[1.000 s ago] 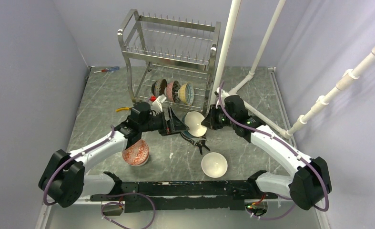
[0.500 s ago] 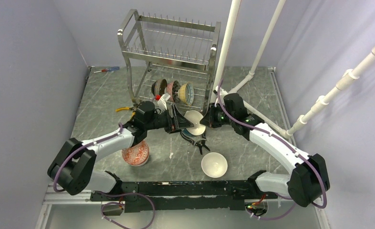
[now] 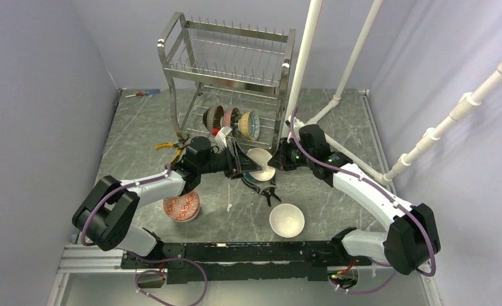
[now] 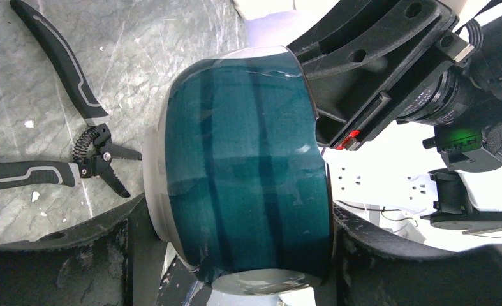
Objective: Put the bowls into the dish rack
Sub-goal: Place the bowl in the dish rack.
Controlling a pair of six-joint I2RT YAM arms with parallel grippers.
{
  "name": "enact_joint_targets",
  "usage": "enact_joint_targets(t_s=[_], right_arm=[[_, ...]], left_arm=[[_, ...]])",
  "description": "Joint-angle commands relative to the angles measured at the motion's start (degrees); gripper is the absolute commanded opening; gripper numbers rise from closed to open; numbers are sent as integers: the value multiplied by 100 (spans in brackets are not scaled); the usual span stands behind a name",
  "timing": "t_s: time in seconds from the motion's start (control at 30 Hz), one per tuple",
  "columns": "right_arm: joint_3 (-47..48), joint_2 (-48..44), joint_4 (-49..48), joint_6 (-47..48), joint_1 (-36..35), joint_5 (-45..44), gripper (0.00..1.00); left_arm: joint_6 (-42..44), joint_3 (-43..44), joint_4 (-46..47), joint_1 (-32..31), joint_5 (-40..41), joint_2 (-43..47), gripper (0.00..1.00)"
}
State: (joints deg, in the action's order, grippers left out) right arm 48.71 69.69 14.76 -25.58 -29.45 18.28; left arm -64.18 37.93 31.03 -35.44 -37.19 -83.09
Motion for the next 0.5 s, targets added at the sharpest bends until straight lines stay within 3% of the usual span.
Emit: enact_joint_targets(t_s=[0.0, 0.23, 0.3, 0.47], right_arm=[[306, -154, -693, -210, -49, 254, 0], [321, -202, -650, -176, -50, 195, 0], [305, -194, -658, -184, -43, 213, 0], [295, -181, -624, -176, -44, 223, 0]], left_arm=[[124, 182, -148, -33, -98, 15, 72], [294, 160, -571, -41, -59, 259, 93], [299, 111, -493, -42, -100, 306, 94], [293, 114, -574, -41, -68, 320, 83]])
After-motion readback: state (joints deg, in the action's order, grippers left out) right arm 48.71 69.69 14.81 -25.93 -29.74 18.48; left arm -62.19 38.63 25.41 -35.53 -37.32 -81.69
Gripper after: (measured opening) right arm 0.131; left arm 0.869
